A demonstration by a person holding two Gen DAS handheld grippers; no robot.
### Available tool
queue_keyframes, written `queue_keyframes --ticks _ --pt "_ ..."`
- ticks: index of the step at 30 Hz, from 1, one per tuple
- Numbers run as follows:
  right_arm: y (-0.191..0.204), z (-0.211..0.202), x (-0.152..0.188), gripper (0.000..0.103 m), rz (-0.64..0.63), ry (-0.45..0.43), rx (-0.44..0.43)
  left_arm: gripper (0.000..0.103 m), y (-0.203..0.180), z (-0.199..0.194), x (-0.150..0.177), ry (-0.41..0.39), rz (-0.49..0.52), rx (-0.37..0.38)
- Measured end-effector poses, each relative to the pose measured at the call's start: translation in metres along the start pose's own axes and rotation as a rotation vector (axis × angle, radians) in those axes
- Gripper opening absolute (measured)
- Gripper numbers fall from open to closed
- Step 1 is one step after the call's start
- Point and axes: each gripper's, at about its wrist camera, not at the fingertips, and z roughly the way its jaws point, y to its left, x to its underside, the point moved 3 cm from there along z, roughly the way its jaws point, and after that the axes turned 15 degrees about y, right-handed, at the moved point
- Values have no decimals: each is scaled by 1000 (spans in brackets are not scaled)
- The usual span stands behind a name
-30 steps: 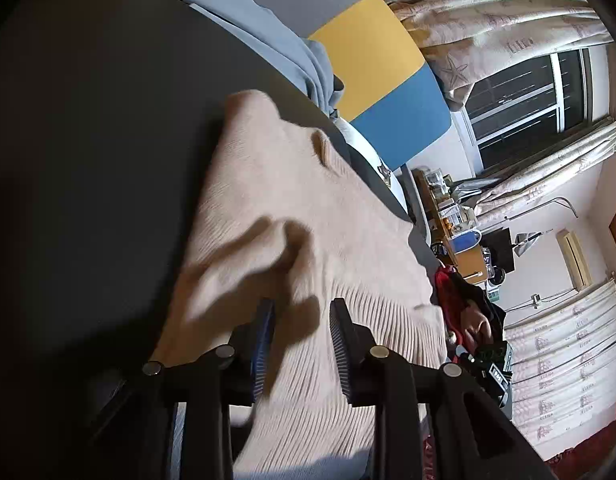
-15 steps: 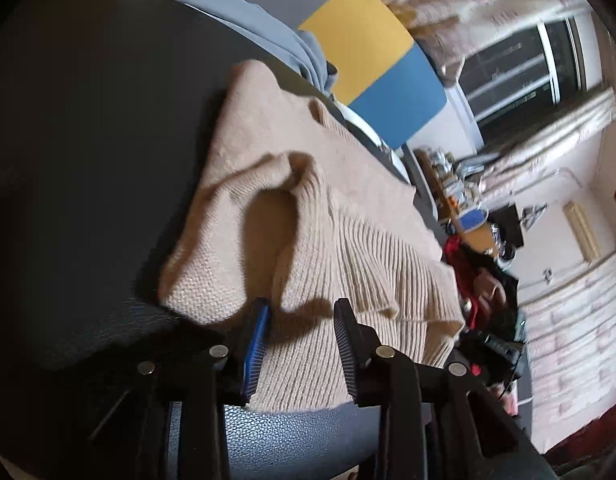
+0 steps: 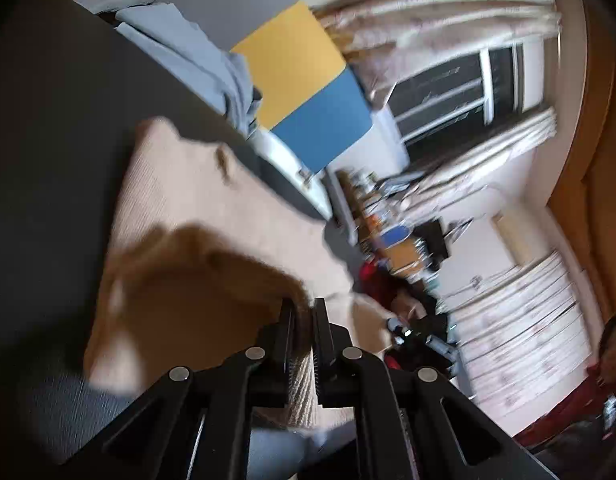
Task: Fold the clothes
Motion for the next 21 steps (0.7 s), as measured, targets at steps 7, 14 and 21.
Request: queue_keyframes --ticks 7,14,21 --pt "-11 -3 -71 11 53 -93 -57 6 15 20 -72 -59 -62 11" --pt "-23 3 -90 12 70 10 17 6 26 45 -84 -3 -70 -64" --pt "-31 -18 -9 39 100 65 53 6 33 34 -67 2 -81 -99"
